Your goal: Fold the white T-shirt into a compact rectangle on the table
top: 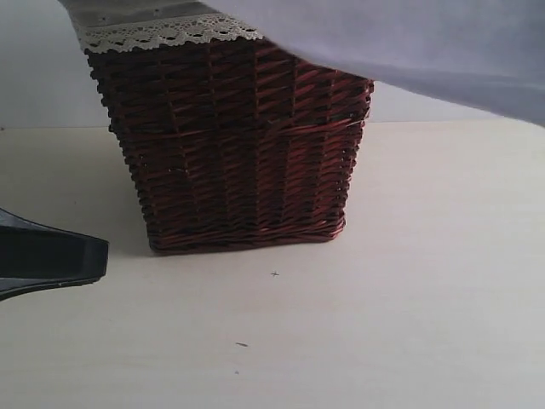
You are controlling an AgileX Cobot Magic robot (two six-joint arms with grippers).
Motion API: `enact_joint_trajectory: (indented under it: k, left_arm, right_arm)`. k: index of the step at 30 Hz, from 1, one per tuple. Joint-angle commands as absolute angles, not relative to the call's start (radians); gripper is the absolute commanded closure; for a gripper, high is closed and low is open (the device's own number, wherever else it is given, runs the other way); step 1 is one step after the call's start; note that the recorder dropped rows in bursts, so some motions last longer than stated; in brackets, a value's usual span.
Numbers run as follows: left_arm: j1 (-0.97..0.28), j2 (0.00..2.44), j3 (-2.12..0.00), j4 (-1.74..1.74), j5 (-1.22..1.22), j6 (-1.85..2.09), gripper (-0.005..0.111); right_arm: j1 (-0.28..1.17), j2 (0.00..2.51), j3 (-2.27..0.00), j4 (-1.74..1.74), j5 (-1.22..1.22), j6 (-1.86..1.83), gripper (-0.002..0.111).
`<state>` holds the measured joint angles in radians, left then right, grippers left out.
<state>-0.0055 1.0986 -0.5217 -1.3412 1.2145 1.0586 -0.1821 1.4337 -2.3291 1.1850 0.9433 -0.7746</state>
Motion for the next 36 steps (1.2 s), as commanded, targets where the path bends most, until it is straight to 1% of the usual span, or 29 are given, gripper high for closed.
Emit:
enact_joint_trajectory:
  k: [1,6,11,15,17,21,22,26,29,31,32,34,36]
  left_arm:
    - [-0.012,1.101,-0.526,-1.357,1.221,1.069,0.057]
    - [-0.012,1.101,-0.526,-1.357,1.221,1.07,0.057]
    - [-0.012,1.101,-0.526,-1.357,1.221,1.073,0.057]
    - [-0.012,1.101,-0.526,-1.357,1.221,1.077,0.057]
    - [-0.012,1.101,-0.526,-1.357,1.221,1.077,0.057]
    - [-0.012,1.101,-0.526,-1.357,1.221,1.077,0.057]
    - [-0.012,1.101,-0.526,-1.357,1.221,1.079,0.057]
    - [-0.012,1.101,-0.526,-1.357,1.22,1.092,0.057]
    - [-0.014,1.101,-0.526,-1.387,1.218,1.112,0.057]
    - [-0.034,1.11,-0.526,-1.469,1.221,1.178,0.059]
    - [-0.059,1.12,-0.526,-1.521,1.219,1.221,0.064]
    - [-0.131,1.157,-0.526,-1.616,1.191,1.312,0.078]
    - [-0.18,1.198,-0.526,-1.658,1.146,1.344,0.086]
  right_arm:
    - [-0.186,1.441,-2.47,1.205,0.972,-0.654,0.108]
    - [-0.186,1.441,-2.559,1.281,0.993,-0.626,0.108]
    - [-0.186,1.443,-2.656,1.304,0.84,-0.621,0.108]
    - [-0.186,1.445,-2.67,1.304,0.832,-0.57,0.108]
    - [-0.186,1.445,-2.67,1.362,0.84,-0.573,0.108]
    - [-0.186,1.443,-2.67,1.614,0.818,-0.749,0.108]
    - [-0.186,1.443,-2.67,1.724,0.809,-0.813,0.108]
    - [-0.186,1.443,-2.67,1.744,0.755,-0.903,0.108]
    - [-0.186,1.443,-2.67,1.744,0.713,-0.871,0.108]
    - [-0.186,1.445,-2.67,1.744,0.772,-0.814,0.108]
    - [-0.186,1.443,-2.67,1.744,0.794,-0.814,0.108]
    - [-0.186,1.443,-2.67,1.744,0.856,-0.76,0.108]
    - [-0.186,1.443,-2.67,1.744,0.919,-0.699,0.108]
